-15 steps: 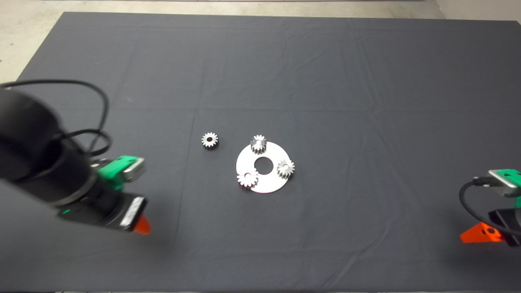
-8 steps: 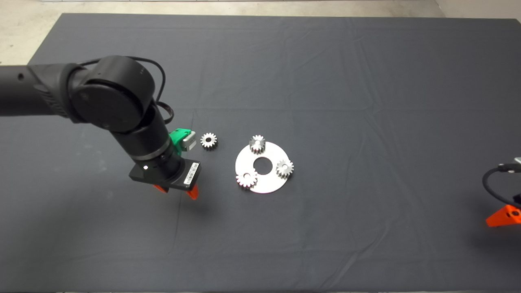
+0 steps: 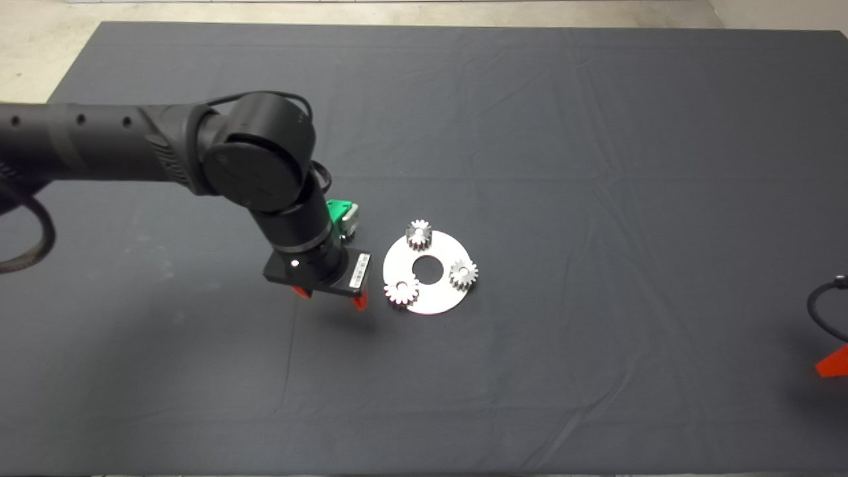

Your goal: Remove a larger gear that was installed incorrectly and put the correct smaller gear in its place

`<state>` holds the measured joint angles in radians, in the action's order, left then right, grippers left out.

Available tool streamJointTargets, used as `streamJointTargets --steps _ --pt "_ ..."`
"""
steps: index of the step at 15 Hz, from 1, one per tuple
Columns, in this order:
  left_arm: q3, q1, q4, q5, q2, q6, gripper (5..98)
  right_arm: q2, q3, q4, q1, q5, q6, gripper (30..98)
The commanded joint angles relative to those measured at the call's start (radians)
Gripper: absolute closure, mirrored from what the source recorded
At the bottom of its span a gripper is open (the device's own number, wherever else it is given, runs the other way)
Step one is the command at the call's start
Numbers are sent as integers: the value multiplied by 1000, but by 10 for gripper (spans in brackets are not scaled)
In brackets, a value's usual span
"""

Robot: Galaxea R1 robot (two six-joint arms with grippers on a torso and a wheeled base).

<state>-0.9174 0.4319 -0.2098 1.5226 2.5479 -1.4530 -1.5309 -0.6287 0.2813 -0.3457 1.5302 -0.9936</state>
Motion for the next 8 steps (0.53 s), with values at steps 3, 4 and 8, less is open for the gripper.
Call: streamJointTargets --steps 3,4,8 --pt "-4 2 -140 77 65 -135 392 11 15 36 -3 76 7 397" --pt "-7 -4 -147 77 82 -138 364 4 12 36 -3 76 8 397" --pt "0 -11 -149 76 116 -179 303 -4 12 36 -1 76 7 397"
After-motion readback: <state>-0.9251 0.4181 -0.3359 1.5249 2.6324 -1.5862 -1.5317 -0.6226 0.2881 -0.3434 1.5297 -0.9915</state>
